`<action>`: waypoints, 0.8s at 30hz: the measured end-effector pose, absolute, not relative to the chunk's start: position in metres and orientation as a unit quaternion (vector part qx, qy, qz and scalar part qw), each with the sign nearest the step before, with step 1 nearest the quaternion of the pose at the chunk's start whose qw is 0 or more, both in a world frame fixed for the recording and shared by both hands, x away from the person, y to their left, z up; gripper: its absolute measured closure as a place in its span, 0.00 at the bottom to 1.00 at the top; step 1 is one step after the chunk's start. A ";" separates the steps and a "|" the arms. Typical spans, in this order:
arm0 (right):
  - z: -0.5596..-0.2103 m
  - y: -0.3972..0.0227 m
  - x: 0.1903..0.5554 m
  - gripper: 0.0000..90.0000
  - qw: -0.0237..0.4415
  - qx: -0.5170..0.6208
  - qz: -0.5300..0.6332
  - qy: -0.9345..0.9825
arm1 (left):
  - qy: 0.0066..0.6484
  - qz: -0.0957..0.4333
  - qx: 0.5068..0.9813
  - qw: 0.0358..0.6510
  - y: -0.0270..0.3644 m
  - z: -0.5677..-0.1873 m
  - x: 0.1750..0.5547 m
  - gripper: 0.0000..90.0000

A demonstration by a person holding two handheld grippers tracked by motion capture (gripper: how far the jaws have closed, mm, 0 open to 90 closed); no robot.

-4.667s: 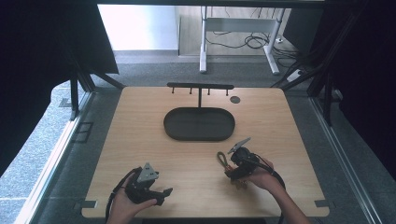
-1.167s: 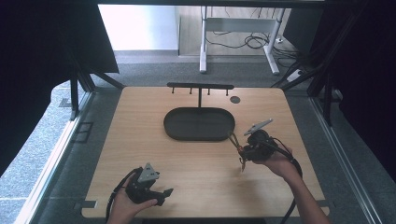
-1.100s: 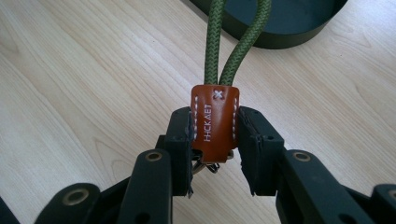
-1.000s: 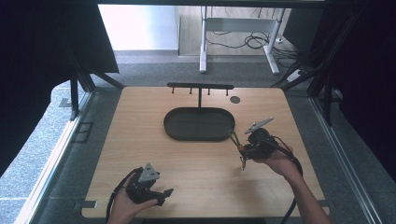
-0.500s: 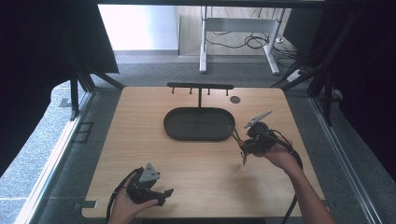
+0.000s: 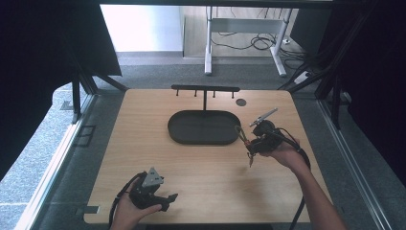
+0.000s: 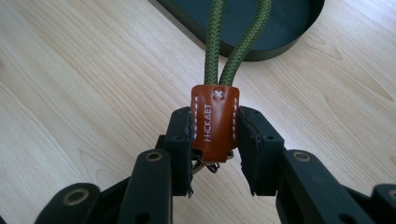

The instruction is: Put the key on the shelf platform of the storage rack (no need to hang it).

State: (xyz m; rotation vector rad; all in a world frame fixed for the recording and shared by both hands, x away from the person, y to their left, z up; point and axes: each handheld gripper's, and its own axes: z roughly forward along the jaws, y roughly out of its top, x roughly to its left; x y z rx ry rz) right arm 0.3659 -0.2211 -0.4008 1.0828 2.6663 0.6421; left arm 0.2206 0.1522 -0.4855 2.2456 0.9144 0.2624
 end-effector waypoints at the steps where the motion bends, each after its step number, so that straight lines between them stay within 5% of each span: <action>1: -0.400 -0.221 0.367 0.74 0.096 0.366 0.216 0.900 | 0.352 0.101 0.865 0.344 0.152 -0.485 0.221 0.26; 24: -0.393 -0.222 0.389 0.75 0.096 0.384 0.215 0.893 | 0.351 0.099 0.865 0.344 0.152 -0.486 0.221 0.26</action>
